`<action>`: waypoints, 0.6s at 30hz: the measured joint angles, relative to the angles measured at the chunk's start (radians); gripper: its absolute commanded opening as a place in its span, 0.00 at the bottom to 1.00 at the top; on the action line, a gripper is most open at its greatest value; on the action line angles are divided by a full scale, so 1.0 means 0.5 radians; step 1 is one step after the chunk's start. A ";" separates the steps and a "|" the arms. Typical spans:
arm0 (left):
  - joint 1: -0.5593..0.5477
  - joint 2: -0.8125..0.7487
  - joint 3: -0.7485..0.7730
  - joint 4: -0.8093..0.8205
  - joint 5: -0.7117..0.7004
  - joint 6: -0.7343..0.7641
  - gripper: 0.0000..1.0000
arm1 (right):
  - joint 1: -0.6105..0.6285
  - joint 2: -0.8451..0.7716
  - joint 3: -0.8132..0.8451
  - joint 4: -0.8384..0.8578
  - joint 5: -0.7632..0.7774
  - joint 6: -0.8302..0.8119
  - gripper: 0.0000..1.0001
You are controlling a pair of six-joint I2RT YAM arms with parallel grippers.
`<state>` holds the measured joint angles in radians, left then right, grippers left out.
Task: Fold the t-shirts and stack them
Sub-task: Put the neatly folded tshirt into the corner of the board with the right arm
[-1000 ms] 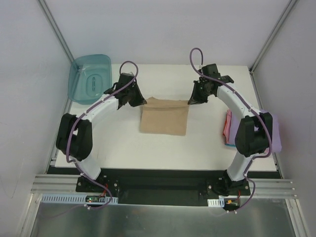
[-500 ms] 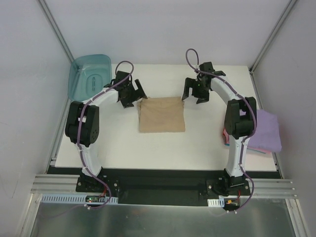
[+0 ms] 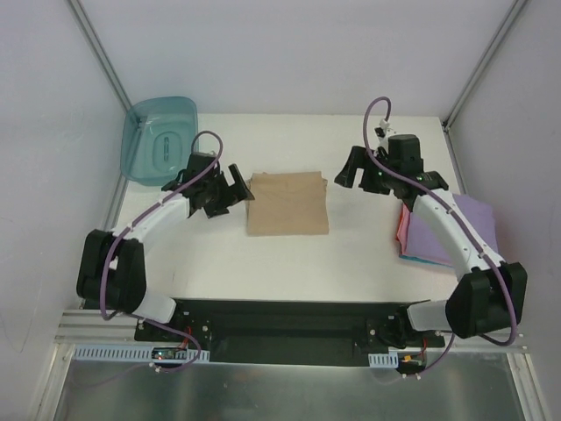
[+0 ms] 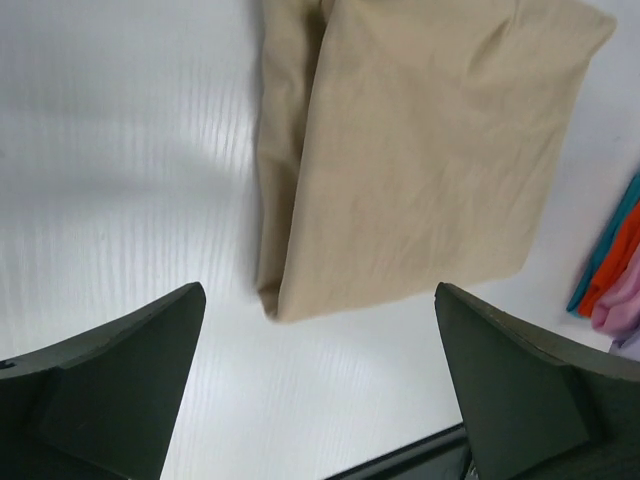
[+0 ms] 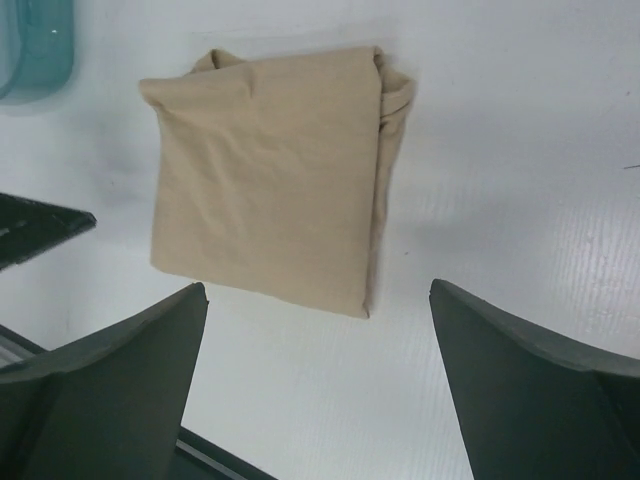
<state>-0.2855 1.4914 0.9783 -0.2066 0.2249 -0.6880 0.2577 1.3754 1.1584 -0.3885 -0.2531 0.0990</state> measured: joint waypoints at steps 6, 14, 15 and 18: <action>-0.047 -0.504 -0.475 0.013 -0.004 -0.031 0.99 | 0.012 0.234 -0.007 0.186 -0.117 0.116 0.97; -0.047 -1.172 -1.058 -0.021 -0.006 -0.154 0.99 | 0.218 0.846 0.150 0.091 0.005 0.123 0.99; -0.047 -1.247 -1.104 -0.033 -0.005 -0.170 0.99 | 0.247 0.898 0.193 0.078 0.018 0.122 0.95; -0.047 -1.399 -1.198 -0.038 -0.005 -0.217 0.99 | 0.311 1.032 0.314 0.056 0.050 0.121 0.90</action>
<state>-0.3088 0.7918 0.3794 -0.2256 0.2222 -0.7967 0.4129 1.8915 1.3155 -0.3603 -0.2279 0.1596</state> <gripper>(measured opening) 0.993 0.952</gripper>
